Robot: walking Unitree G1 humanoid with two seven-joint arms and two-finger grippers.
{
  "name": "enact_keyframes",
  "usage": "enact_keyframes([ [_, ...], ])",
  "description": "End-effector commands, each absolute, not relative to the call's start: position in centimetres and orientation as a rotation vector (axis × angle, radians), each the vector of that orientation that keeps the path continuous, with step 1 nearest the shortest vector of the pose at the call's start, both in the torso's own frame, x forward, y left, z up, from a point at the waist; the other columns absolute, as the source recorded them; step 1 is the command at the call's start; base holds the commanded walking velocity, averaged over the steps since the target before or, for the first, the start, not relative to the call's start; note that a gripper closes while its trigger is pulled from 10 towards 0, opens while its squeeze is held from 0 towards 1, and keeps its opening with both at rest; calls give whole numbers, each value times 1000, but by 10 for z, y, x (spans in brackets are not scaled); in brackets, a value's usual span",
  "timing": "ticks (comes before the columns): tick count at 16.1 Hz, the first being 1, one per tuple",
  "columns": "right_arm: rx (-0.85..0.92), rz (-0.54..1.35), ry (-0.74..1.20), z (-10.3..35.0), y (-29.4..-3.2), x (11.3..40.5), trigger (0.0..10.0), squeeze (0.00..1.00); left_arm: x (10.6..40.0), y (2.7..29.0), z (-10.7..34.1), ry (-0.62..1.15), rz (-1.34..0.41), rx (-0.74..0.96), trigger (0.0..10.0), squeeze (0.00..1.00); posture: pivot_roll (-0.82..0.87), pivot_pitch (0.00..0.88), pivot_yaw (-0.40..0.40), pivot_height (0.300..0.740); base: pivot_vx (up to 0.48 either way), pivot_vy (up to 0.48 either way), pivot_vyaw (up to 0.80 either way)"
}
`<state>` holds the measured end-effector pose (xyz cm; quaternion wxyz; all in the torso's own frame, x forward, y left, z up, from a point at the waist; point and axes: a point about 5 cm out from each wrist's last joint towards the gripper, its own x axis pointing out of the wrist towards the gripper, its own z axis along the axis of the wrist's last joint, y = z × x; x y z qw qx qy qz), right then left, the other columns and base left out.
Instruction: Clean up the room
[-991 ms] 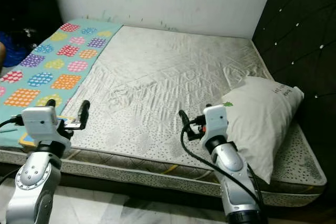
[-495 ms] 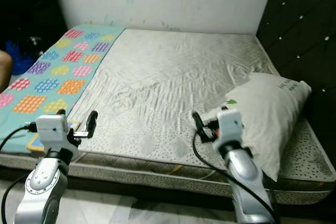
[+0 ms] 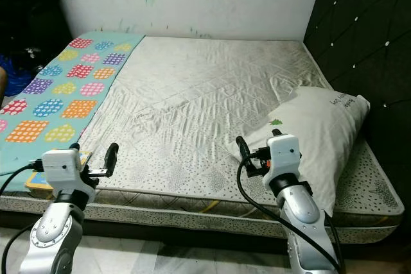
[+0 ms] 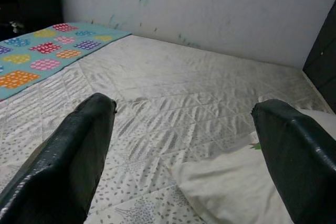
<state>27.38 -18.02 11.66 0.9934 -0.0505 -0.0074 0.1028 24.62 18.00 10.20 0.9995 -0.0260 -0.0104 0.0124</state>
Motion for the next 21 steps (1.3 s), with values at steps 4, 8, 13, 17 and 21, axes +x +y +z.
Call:
enact_keyframes([
  [4, -81, 232, 0, 116, -171, 273, 10000, 0, 243, 180, 107, -35, -8, -64, 10000, 0, -122, 0, -7, 740, 0, 0, -545],
  [8, -102, 242, 4, 117, -174, 273, 10000, 0, 239, 174, 108, -38, -23, -83, 10000, 0, -119, 0, -24, 740, 0, 0, -127],
  [13, -94, 229, -17, 120, -176, 273, 10000, 0, 237, 174, 107, -28, -30, -87, 10000, 0, -118, 5, -16, 740, 145, 0, 0],
  [17, -99, 227, -13, 117, -173, 268, 10000, 0, 238, 174, 108, -22, -47, -86, 10000, 0, -122, 9, 0, 740, 269, 0, 0],
  [21, -104, 226, -16, 118, -173, 271, 10000, 0, 240, 174, 109, -25, -53, -84, 10000, 0, -115, 0, -3, 740, 361, 0, 0],
])
